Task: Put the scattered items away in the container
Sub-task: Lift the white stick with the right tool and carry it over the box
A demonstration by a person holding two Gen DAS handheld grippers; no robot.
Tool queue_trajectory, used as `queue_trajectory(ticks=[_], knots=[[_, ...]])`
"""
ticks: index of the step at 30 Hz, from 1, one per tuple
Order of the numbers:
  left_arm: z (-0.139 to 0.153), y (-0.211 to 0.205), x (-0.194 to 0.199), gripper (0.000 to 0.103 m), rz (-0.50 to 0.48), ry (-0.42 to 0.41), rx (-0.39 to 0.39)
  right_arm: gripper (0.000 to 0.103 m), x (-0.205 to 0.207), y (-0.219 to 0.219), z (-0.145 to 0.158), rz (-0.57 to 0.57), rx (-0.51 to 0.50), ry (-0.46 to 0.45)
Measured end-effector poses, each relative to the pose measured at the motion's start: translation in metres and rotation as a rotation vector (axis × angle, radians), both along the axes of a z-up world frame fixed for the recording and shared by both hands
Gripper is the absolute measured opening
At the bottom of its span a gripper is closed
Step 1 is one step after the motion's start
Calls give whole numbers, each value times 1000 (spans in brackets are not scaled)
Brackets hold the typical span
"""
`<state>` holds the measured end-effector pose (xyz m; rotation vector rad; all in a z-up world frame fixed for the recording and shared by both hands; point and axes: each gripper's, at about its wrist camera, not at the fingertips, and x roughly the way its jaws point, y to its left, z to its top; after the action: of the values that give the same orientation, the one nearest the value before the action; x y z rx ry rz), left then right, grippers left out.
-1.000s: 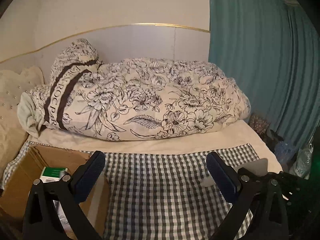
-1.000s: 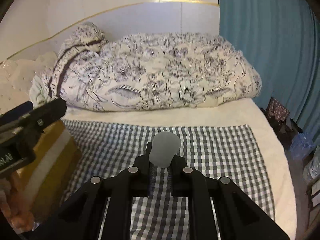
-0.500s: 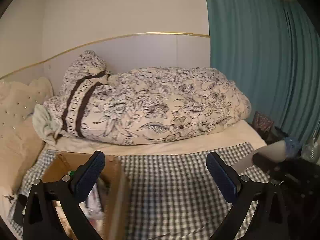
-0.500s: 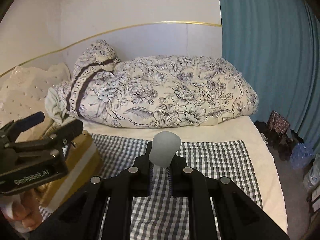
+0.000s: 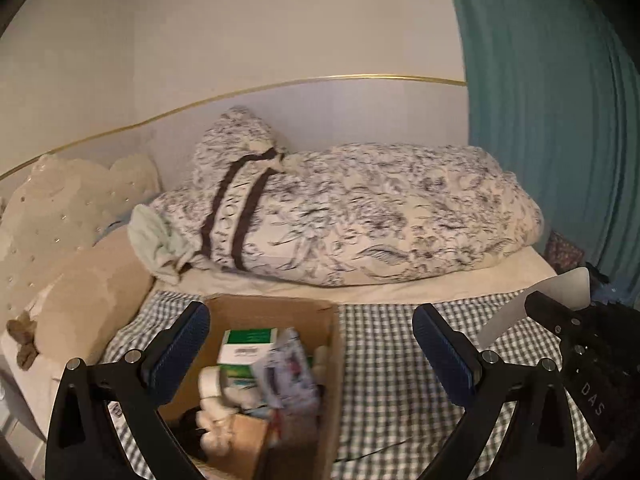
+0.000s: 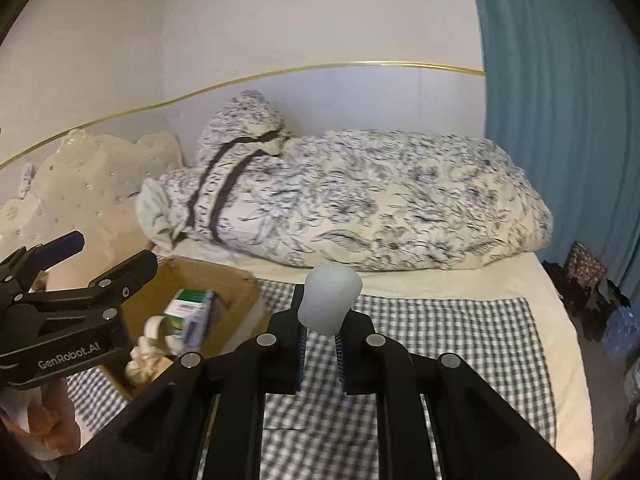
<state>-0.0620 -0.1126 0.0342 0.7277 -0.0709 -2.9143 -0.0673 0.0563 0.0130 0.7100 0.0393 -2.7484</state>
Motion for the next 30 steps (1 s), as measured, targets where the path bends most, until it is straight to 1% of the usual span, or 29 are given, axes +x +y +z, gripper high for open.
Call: queue_trajectory(ticks=[5, 11, 14, 17, 20, 27, 30], knots=[[1, -33, 13, 103, 45, 0, 10, 12, 5, -34, 1, 59, 0, 3], [1, -73, 29, 103, 92, 22, 28, 12, 8, -73, 2, 116, 1, 7], [0, -94, 33, 103, 113, 19, 54, 12, 9, -96, -1, 151, 5, 1], [-2, -114, 36, 103, 120, 16, 102, 12, 9, -119, -5, 185, 19, -7], [-7, -128, 37, 103, 124, 11, 126, 13, 8, -138, -12, 214, 35, -21], [-25, -145, 29, 103, 139, -18, 122, 13, 0, -172, -32, 249, 60, -58], [-33, -152, 22, 103, 144, -34, 136, 14, -5, -183, -41, 259, 73, -79]])
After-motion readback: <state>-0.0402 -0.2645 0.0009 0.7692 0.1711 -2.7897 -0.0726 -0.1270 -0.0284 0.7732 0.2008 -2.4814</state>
